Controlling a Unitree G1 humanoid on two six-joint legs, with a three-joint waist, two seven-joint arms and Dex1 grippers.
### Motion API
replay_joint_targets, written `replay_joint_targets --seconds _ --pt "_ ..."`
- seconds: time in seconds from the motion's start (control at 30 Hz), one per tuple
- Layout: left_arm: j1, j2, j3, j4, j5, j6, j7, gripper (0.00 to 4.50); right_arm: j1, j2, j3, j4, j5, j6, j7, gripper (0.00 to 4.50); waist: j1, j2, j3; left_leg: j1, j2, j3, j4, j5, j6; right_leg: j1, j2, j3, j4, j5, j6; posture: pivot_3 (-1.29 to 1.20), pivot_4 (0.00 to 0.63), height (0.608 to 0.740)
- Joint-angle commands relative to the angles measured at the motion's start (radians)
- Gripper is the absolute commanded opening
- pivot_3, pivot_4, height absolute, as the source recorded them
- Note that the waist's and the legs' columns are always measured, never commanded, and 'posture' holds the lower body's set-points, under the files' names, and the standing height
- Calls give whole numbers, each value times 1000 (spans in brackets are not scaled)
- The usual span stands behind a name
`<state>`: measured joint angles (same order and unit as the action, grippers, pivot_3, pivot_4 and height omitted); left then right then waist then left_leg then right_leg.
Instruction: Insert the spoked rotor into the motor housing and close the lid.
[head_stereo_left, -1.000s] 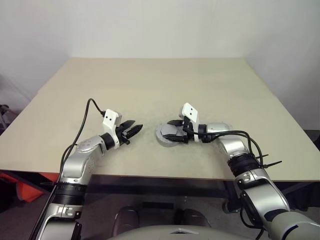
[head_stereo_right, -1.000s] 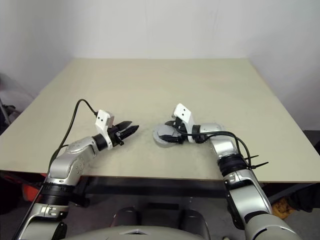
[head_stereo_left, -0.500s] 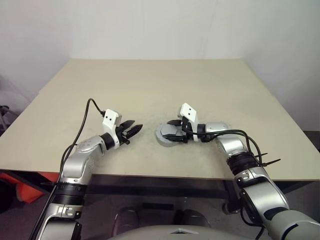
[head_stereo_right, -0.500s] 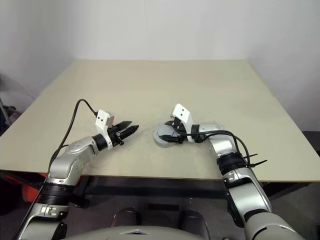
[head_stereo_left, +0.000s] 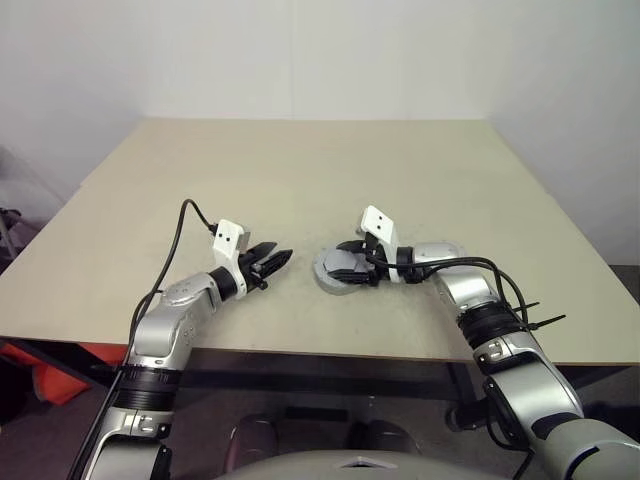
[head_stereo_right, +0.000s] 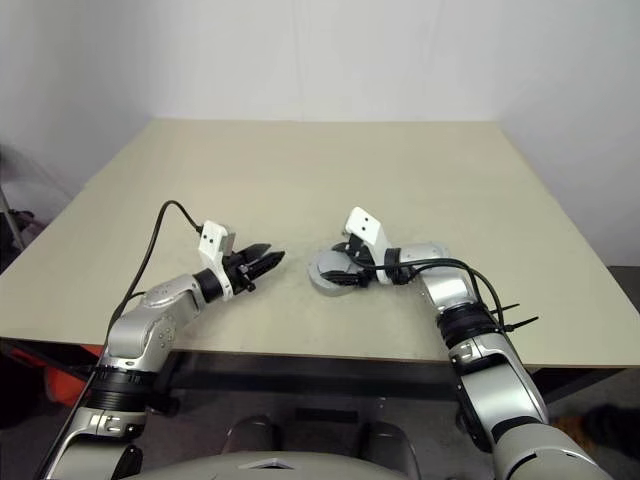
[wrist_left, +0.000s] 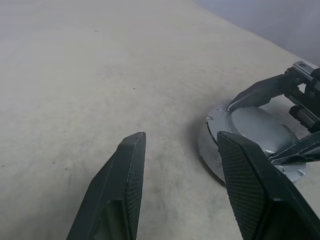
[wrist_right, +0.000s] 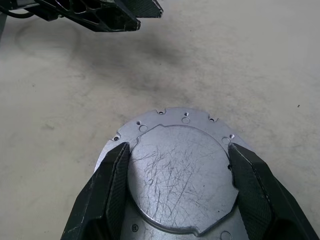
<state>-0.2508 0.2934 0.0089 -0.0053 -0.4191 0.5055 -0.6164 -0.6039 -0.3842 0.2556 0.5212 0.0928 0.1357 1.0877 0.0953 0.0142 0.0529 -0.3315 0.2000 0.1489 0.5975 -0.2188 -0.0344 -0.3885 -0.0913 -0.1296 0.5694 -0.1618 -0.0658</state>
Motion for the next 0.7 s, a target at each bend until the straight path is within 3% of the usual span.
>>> replay_joint_targets --seconds 0.03,0.37,0.5,0.7 --pt "-27 4 16 -27 -10 -2 1 2400 26 -35 35 55 -71 56 -21 3020 0 -1 0 0 0 0 0 0 0 0 0 0 0 0 0 0 0 740" --pt "-34 -2 18 -31 -16 10 9 2400 26 -68 68 89 -107 61 -38 3020 -1 0 -1 9 1 0 0 0 0 9 0 -5 -5 -1 2 0 0 740" --pt "-30 -1 17 -37 -17 11 11 2400 36 -86 68 78 -98 58 -26 3020 -4 4 -2 17 4 -1 -1 -2 3 25 0 -14 -21 -3 5 0 0 740" --pt "-26 -4 16 -42 -19 14 12 2400 49 -98 53 37 -57 79 24 3020 -5 4 -2 18 4 -2 -1 -5 8 35 -2 -13 -32 -6 10 0 0 740"
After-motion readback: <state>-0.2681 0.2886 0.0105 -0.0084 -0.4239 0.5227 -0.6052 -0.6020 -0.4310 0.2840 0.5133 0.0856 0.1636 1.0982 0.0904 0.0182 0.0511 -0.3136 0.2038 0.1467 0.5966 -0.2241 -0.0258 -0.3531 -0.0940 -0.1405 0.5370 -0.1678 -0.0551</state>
